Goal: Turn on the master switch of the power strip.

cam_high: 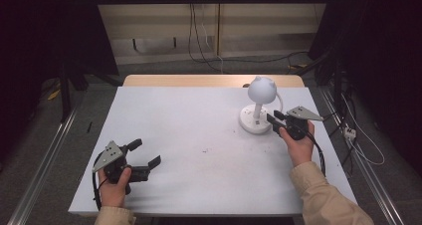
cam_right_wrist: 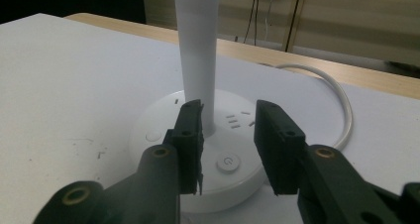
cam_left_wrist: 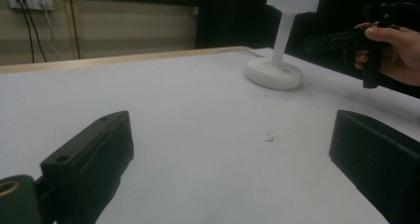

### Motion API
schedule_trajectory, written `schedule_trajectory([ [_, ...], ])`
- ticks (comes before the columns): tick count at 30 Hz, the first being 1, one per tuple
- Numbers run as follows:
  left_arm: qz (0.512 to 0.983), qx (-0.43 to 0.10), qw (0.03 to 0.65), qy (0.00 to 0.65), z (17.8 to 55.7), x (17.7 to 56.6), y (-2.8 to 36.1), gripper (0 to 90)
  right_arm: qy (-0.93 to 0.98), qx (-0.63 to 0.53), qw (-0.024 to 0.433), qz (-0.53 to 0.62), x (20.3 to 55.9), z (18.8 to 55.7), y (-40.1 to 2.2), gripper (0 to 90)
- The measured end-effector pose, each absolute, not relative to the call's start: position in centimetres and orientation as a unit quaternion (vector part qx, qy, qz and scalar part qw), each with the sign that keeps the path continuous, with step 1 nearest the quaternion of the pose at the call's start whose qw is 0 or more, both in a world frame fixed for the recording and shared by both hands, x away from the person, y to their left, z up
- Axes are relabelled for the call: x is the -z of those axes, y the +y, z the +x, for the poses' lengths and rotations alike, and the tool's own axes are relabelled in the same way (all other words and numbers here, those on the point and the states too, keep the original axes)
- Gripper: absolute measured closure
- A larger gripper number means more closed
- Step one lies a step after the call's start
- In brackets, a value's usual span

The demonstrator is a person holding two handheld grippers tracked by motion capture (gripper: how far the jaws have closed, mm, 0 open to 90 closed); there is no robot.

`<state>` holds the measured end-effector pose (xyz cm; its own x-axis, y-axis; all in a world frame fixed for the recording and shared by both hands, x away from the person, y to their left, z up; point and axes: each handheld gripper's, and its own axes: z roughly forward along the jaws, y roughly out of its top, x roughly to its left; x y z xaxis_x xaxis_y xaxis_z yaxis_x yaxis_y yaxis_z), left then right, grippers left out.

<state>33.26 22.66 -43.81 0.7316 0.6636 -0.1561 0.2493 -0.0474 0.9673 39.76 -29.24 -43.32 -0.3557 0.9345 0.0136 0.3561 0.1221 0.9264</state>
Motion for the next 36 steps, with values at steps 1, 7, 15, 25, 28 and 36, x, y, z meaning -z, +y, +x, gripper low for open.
schedule_trajectory([
  [1, 0.703, -0.170, 0.609, 0.324, 33.3, 43.8, 22.7, 3.1, 0.680, -0.463, 0.311, 0.476, 43.4, 39.8, -29.2, 67.3],
  [7, 0.701, -0.172, 0.610, 0.326, 33.2, 43.8, 22.8, 3.1, 0.684, -0.462, 0.305, 0.476, 43.4, 40.3, -29.3, 74.3],
  [15, 0.703, -0.171, 0.609, 0.326, 33.2, 43.8, 22.8, 3.1, 0.687, -0.464, 0.287, 0.480, 43.6, 40.9, -29.4, 83.0],
  [25, 0.701, -0.174, 0.611, 0.325, 33.1, 43.7, 22.8, 3.1, 0.690, -0.464, 0.274, 0.483, 44.1, 41.3, -29.4, 88.3],
  [28, 0.702, -0.173, 0.611, 0.322, 33.1, 43.7, 22.7, 3.1, 0.691, -0.462, 0.274, 0.483, 44.2, 41.4, -29.4, 88.8],
  [36, 0.701, -0.173, 0.612, 0.322, 33.1, 43.7, 22.6, 3.1, 0.690, -0.465, 0.272, 0.484, 44.3, 41.5, -29.5, 90.0],
])
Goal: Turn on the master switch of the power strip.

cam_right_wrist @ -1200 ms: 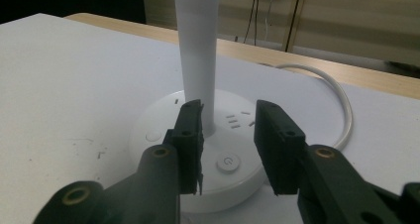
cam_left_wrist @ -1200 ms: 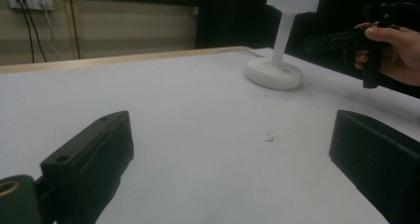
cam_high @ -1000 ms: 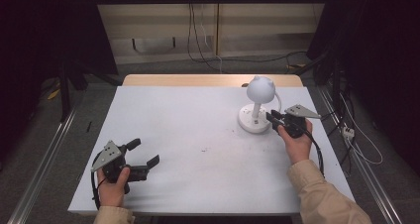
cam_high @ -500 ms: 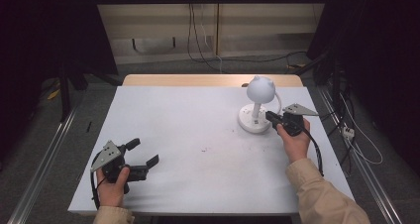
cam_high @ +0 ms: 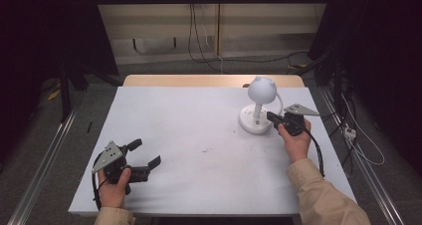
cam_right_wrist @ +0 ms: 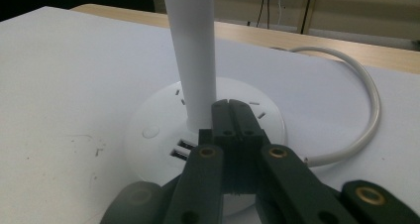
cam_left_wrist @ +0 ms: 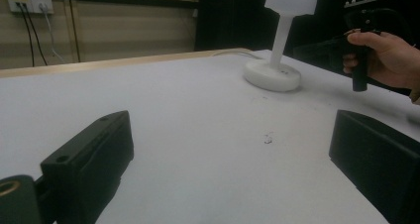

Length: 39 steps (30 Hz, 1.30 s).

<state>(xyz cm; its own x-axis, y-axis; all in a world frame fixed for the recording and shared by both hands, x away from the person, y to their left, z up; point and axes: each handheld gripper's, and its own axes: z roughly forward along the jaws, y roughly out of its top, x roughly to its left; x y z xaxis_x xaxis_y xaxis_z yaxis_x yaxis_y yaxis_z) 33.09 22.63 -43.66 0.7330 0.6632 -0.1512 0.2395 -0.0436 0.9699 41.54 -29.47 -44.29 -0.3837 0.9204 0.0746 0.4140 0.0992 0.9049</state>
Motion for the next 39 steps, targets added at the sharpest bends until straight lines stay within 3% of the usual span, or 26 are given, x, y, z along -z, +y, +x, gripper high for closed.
schedule_trajectory([
  [39, 0.699, -0.173, 0.614, 0.324, 33.1, 43.6, 22.7, 3.1, 0.706, -0.440, 0.261, 0.489, 45.2, 42.2, -29.3, 90.0],
])
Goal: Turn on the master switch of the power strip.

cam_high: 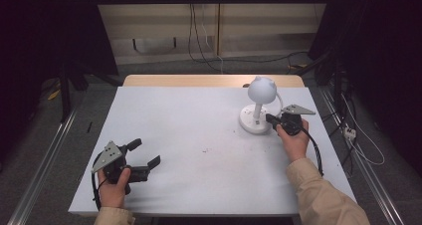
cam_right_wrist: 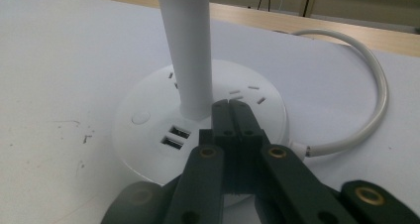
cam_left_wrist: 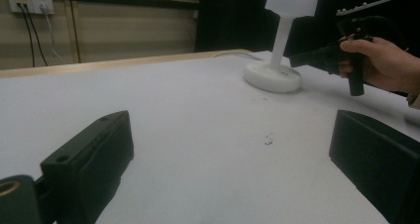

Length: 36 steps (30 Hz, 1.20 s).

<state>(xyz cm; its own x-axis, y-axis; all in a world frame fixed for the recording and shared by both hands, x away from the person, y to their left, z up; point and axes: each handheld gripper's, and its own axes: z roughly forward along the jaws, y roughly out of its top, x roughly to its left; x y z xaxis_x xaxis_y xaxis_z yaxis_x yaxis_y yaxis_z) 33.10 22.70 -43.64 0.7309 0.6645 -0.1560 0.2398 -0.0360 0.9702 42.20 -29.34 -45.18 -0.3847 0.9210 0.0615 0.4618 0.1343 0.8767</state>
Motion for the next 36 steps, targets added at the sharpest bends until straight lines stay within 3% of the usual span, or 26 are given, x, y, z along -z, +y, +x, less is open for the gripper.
schedule_trajectory([
  [36, 0.697, -0.177, 0.615, 0.323, 33.00, 43.52, 22.85, 3.1, 0.713, -0.433, 0.254, 0.490, 45.68, 42.40, -29.33, 90.0],
])
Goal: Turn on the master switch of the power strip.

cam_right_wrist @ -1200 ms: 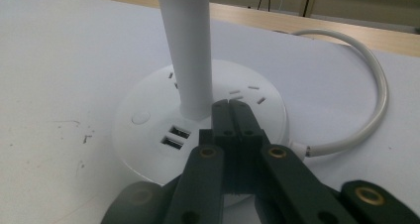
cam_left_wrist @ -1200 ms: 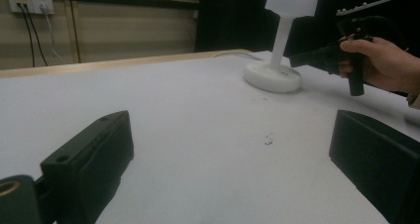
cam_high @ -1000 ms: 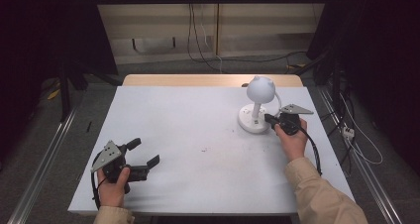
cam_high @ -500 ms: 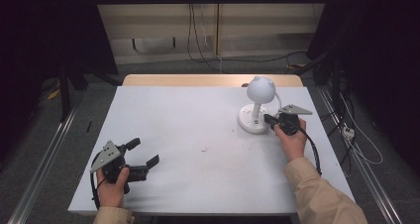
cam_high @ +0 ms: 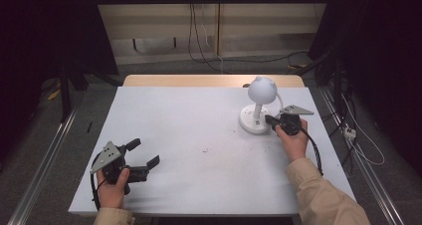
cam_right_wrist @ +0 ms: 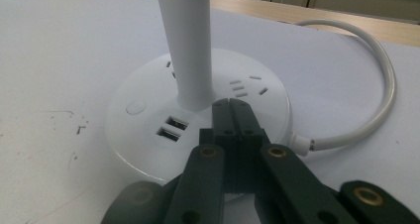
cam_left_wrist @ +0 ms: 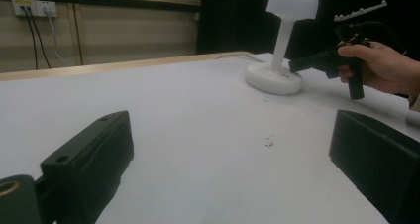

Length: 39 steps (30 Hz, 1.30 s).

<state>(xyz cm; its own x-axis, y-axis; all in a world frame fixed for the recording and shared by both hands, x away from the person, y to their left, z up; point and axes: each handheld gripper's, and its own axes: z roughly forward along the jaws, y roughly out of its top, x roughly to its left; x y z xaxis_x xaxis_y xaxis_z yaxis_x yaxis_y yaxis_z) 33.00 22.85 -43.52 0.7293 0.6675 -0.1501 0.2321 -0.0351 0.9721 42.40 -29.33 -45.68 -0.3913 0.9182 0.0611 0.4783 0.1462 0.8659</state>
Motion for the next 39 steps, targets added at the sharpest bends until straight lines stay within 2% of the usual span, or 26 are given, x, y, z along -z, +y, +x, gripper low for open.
schedule_trajectory([
  [39, 0.694, -0.177, 0.619, 0.322, 32.92, 43.39, 22.77, 3.1, 0.714, -0.431, 0.262, 0.487, 45.89, 42.34, -29.19, 90.0],
])
